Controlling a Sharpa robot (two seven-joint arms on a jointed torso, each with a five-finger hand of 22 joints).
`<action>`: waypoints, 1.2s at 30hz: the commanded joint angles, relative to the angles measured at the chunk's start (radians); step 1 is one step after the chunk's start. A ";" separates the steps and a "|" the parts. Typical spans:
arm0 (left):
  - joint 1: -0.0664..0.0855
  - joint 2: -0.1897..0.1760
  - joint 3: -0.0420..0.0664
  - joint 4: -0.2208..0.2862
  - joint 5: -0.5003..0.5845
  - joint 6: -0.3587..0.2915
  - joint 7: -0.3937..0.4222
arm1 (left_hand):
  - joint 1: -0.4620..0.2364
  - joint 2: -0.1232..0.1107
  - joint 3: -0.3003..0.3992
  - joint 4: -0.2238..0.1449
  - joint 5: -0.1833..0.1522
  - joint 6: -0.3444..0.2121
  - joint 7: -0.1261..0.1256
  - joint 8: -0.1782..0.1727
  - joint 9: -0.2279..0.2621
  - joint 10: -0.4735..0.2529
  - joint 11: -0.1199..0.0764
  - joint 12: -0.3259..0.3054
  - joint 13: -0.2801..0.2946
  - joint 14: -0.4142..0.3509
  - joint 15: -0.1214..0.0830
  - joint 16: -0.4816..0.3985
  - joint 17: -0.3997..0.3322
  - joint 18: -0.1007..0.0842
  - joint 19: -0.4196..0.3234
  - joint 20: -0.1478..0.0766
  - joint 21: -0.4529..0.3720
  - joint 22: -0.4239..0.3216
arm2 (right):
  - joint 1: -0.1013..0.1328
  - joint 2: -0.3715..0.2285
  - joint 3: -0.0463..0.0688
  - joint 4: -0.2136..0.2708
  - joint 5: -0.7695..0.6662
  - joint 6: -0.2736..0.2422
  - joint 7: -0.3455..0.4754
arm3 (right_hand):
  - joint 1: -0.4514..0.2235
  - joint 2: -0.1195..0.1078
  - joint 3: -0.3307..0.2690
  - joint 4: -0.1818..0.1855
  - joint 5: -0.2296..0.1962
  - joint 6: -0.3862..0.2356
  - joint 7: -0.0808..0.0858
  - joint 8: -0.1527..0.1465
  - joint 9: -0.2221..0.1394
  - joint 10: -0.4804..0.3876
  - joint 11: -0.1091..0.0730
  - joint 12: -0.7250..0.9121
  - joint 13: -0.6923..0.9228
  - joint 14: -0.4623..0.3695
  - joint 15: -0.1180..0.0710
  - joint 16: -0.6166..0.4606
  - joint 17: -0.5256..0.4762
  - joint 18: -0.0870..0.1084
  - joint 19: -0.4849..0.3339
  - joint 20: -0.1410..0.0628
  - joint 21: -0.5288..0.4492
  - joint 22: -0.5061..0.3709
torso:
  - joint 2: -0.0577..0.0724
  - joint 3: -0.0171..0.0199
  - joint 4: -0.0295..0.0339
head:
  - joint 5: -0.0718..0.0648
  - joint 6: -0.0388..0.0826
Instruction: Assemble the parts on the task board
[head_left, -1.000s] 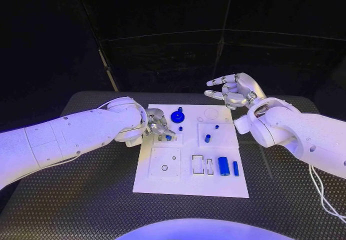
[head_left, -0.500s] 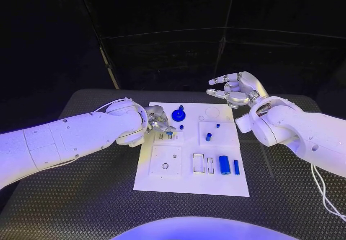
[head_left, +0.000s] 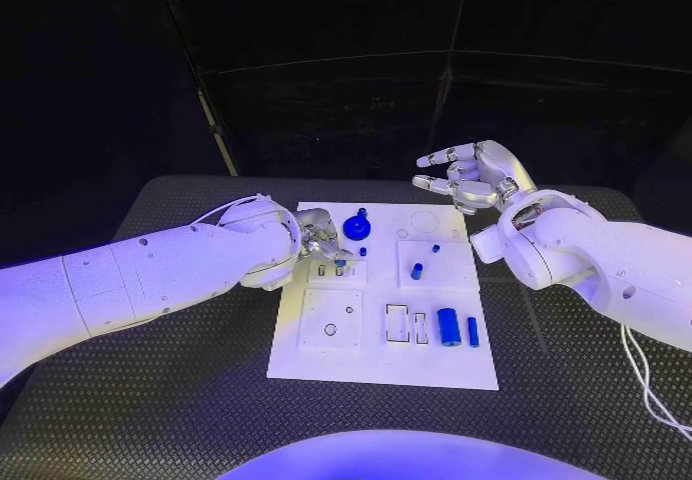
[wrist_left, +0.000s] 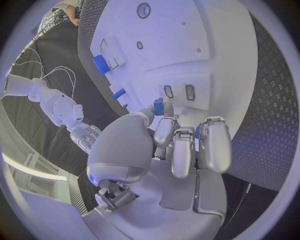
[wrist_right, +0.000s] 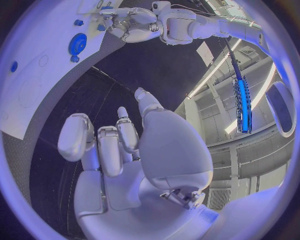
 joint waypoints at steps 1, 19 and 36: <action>0.000 0.006 0.000 -0.005 -0.030 0.042 -0.010 | 0.004 -0.001 0.108 -0.102 0.005 0.000 -0.004 0.003 0.001 -0.005 0.003 -0.004 -0.003 0.100 0.002 0.003 0.263 -0.011 0.001 -0.001 -0.002 0.022 | 0.002 0.002 0.001 0.000 -0.002 0.010 0.002 | 0.004 0.009 0.002 -0.006 -0.003 -0.004 0.000 0.006 0.001 -0.006 -0.002 -0.003 -0.001 0.065 0.005 -0.002 0.087 0.006 -0.008 -0.002 -0.006 -0.001 | 0.001 0.0004 0.0004 | 0.001 -0.002; -0.002 0.017 0.000 -0.029 -0.046 0.082 -0.012 | 0.000 -0.005 0.120 -0.106 0.005 -0.001 -0.004 0.003 0.004 -0.009 0.004 -0.009 -0.009 0.100 0.002 0.003 0.263 -0.009 -0.003 -0.001 -0.007 0.016 | 0.002 0.006 0.001 -0.002 -0.002 0.015 0.002 | 0.003 0.010 0.002 -0.006 -0.006 -0.002 -0.001 0.008 0.001 -0.007 -0.002 -0.003 -0.002 0.064 0.005 -0.003 0.084 0.007 -0.009 -0.002 -0.007 -0.003 | 0.000 0.0001 0.0021 | -0.002 -0.013; -0.002 0.020 0.000 -0.034 -0.047 0.112 -0.013 | -0.002 -0.006 0.123 -0.106 0.005 -0.001 -0.004 0.004 0.005 -0.010 0.004 -0.011 -0.010 0.100 0.003 0.003 0.263 -0.009 -0.004 0.000 -0.009 0.014 | 0.002 0.009 0.001 -0.005 -0.002 0.023 0.004 | 0.002 0.011 0.001 -0.006 -0.008 -0.001 -0.001 0.009 0.001 -0.007 -0.002 -0.004 -0.002 0.064 0.005 -0.004 0.083 0.007 -0.010 -0.002 -0.008 -0.004 | -0.001 -0.0001 0.0024 | 0.000 -0.019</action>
